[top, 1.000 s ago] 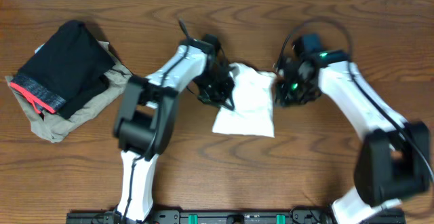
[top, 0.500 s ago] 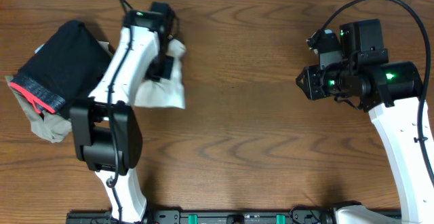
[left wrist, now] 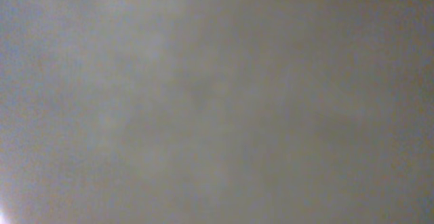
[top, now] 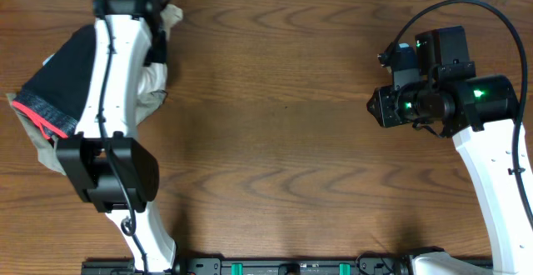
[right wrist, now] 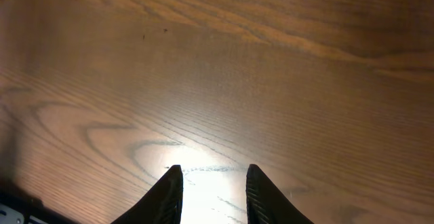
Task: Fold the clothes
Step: 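Release the shirt on the stack and lift the left gripper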
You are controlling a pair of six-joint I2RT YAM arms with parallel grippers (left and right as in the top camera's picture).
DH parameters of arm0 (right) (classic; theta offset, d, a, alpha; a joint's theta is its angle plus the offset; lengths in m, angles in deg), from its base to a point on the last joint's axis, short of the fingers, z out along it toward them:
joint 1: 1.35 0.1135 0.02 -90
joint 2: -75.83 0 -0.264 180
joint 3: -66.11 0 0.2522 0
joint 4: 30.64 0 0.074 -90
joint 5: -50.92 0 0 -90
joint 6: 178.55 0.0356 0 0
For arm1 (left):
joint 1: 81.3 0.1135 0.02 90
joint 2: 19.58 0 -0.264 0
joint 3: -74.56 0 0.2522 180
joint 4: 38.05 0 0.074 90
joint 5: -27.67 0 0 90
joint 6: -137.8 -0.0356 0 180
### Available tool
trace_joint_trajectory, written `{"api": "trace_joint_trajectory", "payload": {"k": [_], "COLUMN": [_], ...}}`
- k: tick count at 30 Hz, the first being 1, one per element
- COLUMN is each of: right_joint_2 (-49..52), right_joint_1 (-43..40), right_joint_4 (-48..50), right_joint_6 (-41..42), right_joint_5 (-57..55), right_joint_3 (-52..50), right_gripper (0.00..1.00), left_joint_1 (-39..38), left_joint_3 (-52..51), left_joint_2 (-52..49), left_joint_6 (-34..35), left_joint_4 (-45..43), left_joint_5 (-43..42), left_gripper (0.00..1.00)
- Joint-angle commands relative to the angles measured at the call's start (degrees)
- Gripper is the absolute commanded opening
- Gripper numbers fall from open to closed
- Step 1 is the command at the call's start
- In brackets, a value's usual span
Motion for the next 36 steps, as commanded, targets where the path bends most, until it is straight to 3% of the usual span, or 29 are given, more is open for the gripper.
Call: {"api": "trace_joint_trajectory", "payload": {"k": [1,5,15,21,22,24,25,26,36], "right_joint_2": [-0.31,-0.31,-0.31,-0.28,-0.28,-0.28,-0.28,-0.28,-0.26], "right_joint_1": [-0.37,-0.37,-0.35,-0.35,-0.35,-0.35,-0.35,-0.35,-0.37], "right_joint_4": [-0.35,-0.5,-0.5,-0.57,-0.63,-0.92,-1.07,-1.2,-1.36], "right_joint_6": [-0.61,-0.61,-0.42,-0.39,-0.39,-0.42,-0.42,-0.44,-0.44], "right_joint_5": [-0.5,-0.5,-0.5,-0.48,-0.48,-0.48,-0.5,-0.5,-0.74], "right_joint_3": [-0.15,-0.15,-0.15,-0.15,-0.15,-0.15,-0.15,-0.15,-0.2], "right_gripper": [0.29,0.3,0.3,0.3,0.3,0.3,0.3,0.3,0.31], "left_joint_1": [4.02,9.62,24.0,28.57,28.98,29.77,30.14,30.42,34.8], "left_joint_3": [1.77,1.75,1.66,0.81,0.7,0.11,-0.11,-0.26,-0.26], "left_joint_2": [2.19,2.19,1.84,0.35,0.04,-0.2,-0.24,-0.24,-0.22], "left_joint_6": [2.67,5.84,9.05,10.38,11.04,11.45,11.43,11.43,18.62], "left_joint_4": [-0.68,-2.03,-4.33,-4.35,-4.35,-4.35,-4.28,-4.24,-1.73], "left_joint_5": [-0.48,-1.7,-17.92,-19.61,-19.61,-19.61,-19.58,-19.58,-19.71], "left_gripper": [0.06,0.06,0.1,0.13,0.17,0.44,0.74,0.98,0.98]}}
